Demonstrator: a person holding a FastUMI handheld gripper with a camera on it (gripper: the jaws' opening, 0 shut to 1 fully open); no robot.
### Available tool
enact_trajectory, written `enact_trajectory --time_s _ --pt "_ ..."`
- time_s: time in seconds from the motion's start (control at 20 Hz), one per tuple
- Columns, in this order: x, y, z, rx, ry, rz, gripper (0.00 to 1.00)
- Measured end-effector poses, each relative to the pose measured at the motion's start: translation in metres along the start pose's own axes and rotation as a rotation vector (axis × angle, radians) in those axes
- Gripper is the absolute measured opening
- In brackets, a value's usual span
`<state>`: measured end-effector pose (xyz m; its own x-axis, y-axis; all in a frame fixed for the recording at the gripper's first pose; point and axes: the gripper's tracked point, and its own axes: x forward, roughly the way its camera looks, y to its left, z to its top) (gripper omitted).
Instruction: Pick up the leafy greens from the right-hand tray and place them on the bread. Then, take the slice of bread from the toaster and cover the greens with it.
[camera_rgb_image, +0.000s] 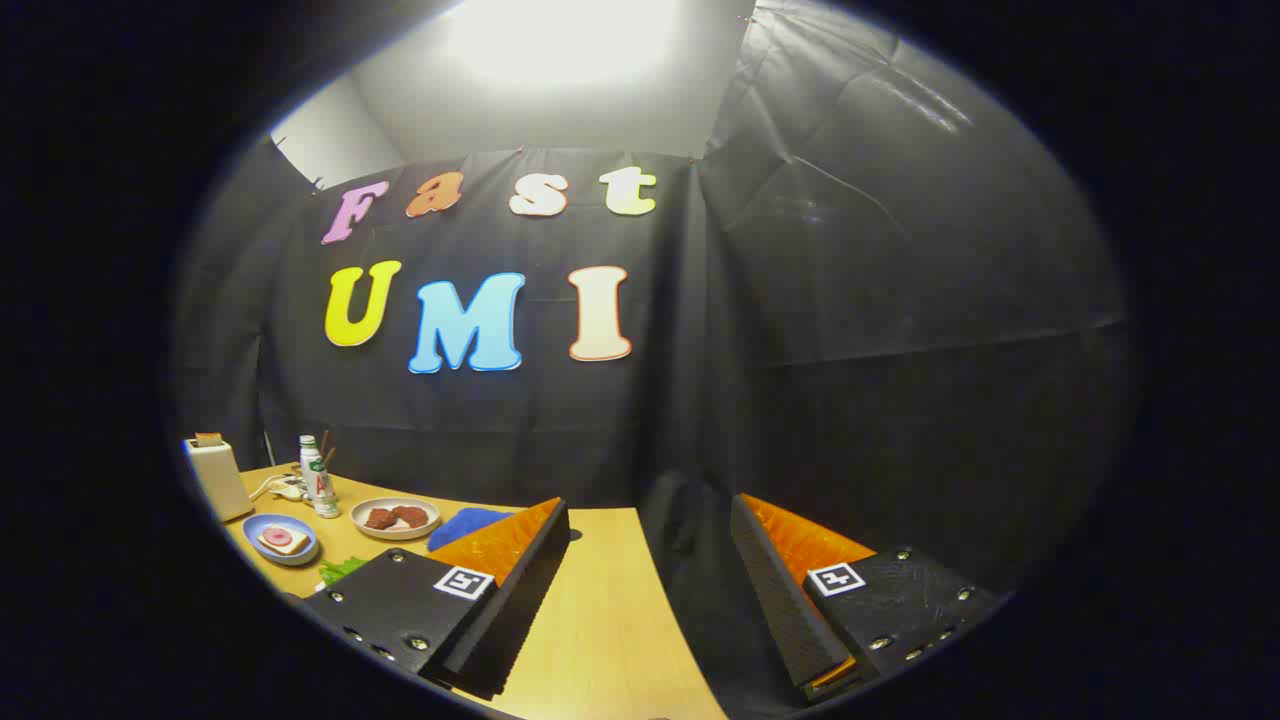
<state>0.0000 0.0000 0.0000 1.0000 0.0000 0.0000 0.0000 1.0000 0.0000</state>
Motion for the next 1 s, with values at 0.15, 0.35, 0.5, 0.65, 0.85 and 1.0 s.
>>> enact_trajectory --time_s 0.15,0.35,0.5,0.65,0.85,1.0 --pt "-0.005 0.048 0.009 -0.003 0.010 0.067 0.99" --pt "-0.007 0.113 0.010 0.032 0.039 0.175 0.99" --pt "-0.007 0.158 0.007 0.068 0.064 0.261 0.99" --pt "-0.005 0.196 -0.005 0.105 0.103 0.331 0.99" --pt "0.002 0.231 -0.021 0.112 0.139 0.375 0.99" --pt "0.007 0.251 -0.032 0.110 0.162 0.398 0.99"
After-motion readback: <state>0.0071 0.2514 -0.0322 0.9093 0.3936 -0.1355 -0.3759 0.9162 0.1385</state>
